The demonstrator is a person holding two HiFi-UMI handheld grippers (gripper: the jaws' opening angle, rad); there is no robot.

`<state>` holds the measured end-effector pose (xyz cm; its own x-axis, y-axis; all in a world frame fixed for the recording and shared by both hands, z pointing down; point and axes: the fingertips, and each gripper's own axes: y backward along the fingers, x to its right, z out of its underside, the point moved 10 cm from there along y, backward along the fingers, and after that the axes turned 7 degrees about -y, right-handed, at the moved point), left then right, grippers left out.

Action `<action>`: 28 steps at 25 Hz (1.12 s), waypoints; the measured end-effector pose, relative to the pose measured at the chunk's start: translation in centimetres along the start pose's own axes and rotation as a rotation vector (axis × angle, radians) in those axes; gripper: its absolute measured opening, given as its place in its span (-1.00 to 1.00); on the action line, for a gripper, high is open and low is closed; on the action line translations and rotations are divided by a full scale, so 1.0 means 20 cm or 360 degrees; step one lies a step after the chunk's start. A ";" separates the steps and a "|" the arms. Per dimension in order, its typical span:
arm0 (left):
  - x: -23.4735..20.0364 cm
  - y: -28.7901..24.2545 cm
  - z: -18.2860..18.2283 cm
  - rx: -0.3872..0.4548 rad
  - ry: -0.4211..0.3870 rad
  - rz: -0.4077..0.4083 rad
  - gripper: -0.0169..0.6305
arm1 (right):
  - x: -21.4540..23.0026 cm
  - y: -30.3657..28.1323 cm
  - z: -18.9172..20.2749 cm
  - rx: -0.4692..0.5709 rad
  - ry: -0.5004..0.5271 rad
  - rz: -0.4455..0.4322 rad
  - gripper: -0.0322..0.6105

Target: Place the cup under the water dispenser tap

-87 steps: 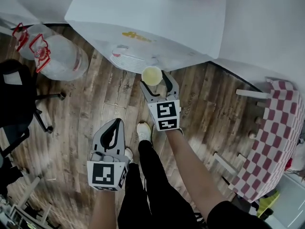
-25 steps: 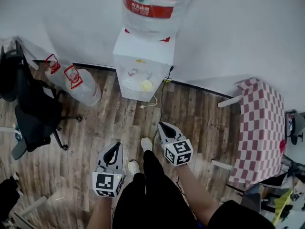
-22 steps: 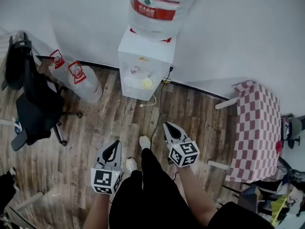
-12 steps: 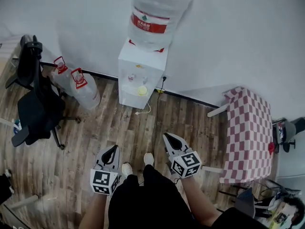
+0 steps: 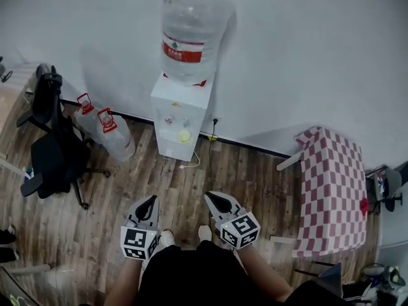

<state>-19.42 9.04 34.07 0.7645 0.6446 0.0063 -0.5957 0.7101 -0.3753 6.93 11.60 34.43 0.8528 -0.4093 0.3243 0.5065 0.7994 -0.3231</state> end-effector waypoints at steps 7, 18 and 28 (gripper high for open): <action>0.23 0.01 -0.08 0.0004 0.0022 -0.0176 -0.91 | 0.16 0.14 -0.06 0.0011 0.0027 -0.0125 -0.83; 0.33 -0.05 -0.11 -0.0024 0.0058 -0.0264 -0.90 | 0.37 0.22 0.00 -0.0011 0.0000 -0.0096 -0.83; 0.23 -0.11 -0.18 0.0010 0.0006 -0.0247 -0.90 | 0.39 0.14 -0.06 0.0024 0.0020 -0.0067 -0.83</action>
<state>-13.79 9.40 31.61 0.8484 0.5259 0.0601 -0.4719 0.8029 -0.3642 15.23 10.17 35.02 0.8323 -0.4483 0.3260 0.5402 0.7879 -0.2956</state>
